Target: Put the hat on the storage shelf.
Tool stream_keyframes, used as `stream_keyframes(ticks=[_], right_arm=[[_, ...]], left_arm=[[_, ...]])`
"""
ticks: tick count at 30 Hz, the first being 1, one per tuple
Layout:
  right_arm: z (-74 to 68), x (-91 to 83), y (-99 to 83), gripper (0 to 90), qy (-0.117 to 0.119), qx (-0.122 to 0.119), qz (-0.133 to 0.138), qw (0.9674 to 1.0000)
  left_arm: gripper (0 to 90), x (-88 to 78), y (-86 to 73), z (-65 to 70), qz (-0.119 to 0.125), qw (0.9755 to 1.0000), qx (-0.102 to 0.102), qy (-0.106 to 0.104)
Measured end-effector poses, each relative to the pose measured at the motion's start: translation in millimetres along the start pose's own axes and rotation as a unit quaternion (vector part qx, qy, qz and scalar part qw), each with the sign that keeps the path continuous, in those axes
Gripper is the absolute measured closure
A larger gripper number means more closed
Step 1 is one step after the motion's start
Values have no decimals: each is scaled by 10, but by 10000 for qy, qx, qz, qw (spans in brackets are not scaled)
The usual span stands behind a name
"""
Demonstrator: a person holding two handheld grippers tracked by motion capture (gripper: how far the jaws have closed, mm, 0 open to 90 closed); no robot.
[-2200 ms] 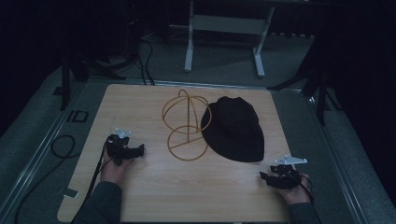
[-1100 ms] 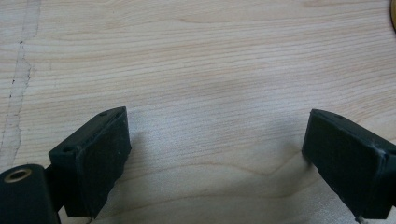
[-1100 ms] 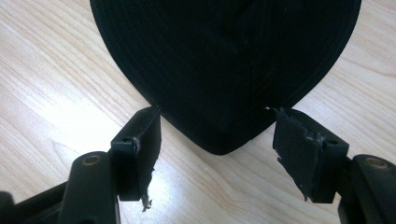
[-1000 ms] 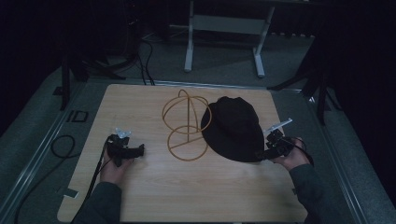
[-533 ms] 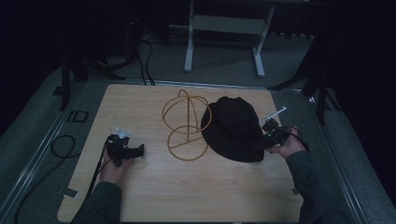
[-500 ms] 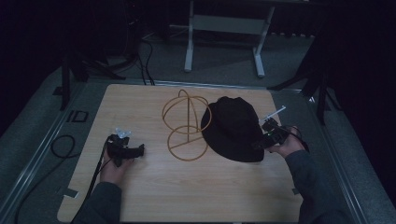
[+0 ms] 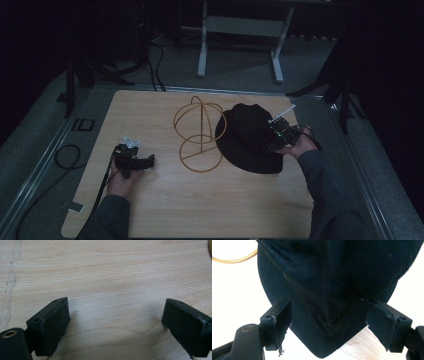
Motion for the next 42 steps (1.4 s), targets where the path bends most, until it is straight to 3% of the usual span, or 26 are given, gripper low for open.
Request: stream_keyframes(ticks=[7, 11, 14, 18, 21, 26, 42], right_arm=[[19, 94, 90, 176, 3, 50, -286, 9996], [50, 128, 114, 246, -16, 108, -370, 9993], [67, 128, 125, 369, 6, 122, -382, 9992], [93, 121, 132, 599, 63, 148, -369, 9992], [84, 129, 138, 713, 160, 137, -421, 9989], [63, 138, 165, 821, 181, 16, -571, 9982], [58, -36, 278, 872, -115, -311, -254, 9991]], left_arm=[[82, 0, 0, 0, 1, 10000, 0, -1], [82, 0, 0, 0, 1, 10000, 1, 0], [82, 0, 0, 0, 0, 10000, 0, -1], [81, 0, 0, 0, 1, 10000, 0, -1], [82, 0, 0, 0, -2, 10000, 1, 0], [82, 0, 0, 1, 2, 10000, -2, -1], [82, 1, 0, 1, 3, 10000, -3, 0]])
Point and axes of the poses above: each handheld gripper's, and its own axes: x roughly forward along the jaws, y roughly out of its top, z roughly to its right, the point moved 7 cm from there along x, roughly forward along the jaws, and after that the axes turned 4 degrees about z, right-handed, at the moved point
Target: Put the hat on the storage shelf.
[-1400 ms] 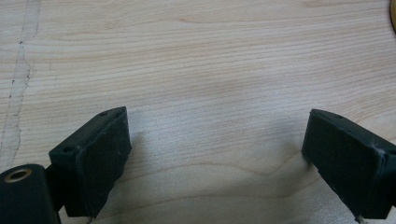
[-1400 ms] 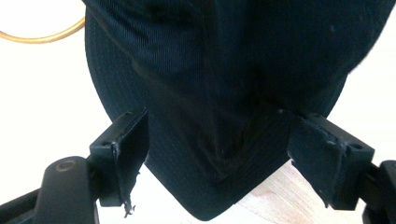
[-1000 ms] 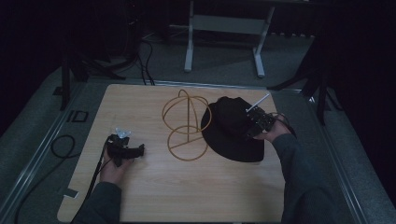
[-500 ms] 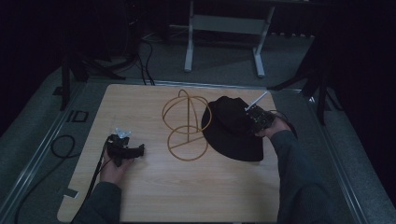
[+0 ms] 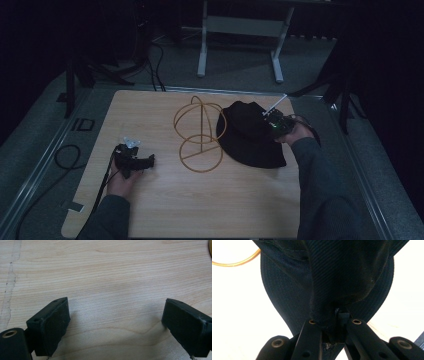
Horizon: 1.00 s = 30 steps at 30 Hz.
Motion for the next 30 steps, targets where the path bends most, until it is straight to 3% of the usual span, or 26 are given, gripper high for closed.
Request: stream_keyframes(ticks=[9, 30], right_arm=[[-8, -140, 51, 873, 95, -107, 115, 9998], [35, -485, 143, 873, 11, -450, 211, 9988]], left_arm=[[82, 0, 0, -1, -2, 10000, 3, 0], [81, 0, 0, -2, 1, 10000, 10, 3]])
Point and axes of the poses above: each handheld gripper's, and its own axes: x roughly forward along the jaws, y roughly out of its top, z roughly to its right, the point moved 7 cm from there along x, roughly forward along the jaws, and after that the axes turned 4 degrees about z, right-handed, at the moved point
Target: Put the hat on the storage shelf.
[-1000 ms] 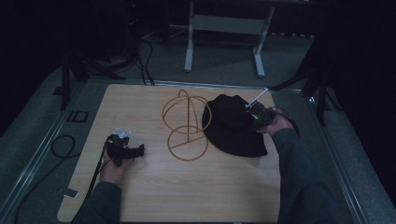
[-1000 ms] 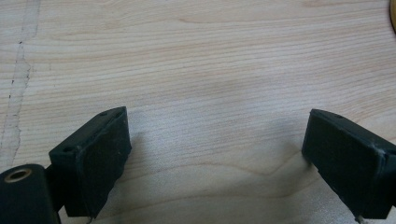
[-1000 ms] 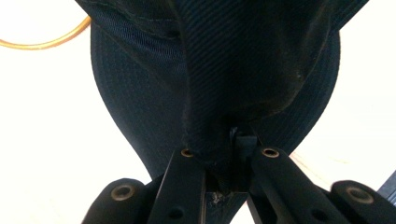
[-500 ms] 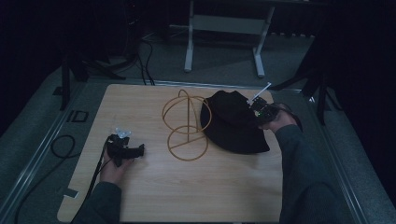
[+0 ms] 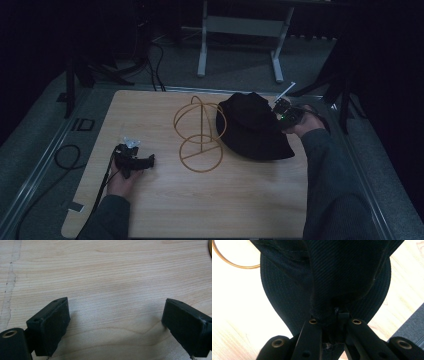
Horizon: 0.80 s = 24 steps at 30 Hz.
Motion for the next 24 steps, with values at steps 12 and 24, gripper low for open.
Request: stream_keyframes(ticks=[12, 24], right_arm=[[29, -178, 55, 874, 1, -116, 144, 9998], [35, -313, 96, 874, 45, -238, 178, 9995]], left_arm=[[82, 0, 0, 0, -1, 10000, 2, 0], [82, 0, 0, 0, -4, 10000, -1, 0]])
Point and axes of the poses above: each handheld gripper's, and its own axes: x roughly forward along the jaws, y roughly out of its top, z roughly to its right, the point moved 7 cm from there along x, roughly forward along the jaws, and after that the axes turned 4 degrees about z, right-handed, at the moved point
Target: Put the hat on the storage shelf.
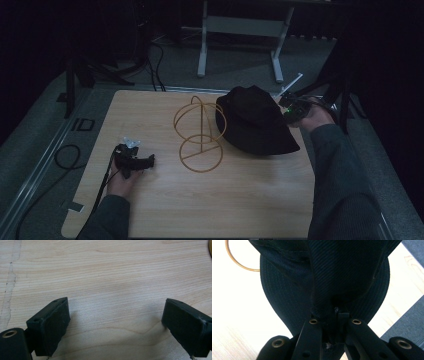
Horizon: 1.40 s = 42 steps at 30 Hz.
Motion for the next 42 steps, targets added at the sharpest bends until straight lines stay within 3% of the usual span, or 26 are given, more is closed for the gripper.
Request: stream_keyframes(ticks=[31, 42], right_arm=[[27, -473, 39, 875, 3, -446, 167, 9989], [54, -640, 41, 875, -40, -483, 253, 9985]], left_arm=[[82, -1, 0, 0, -6, 10000, 0, -2], [82, 0, 0, 0, -4, 10000, 0, -1]])
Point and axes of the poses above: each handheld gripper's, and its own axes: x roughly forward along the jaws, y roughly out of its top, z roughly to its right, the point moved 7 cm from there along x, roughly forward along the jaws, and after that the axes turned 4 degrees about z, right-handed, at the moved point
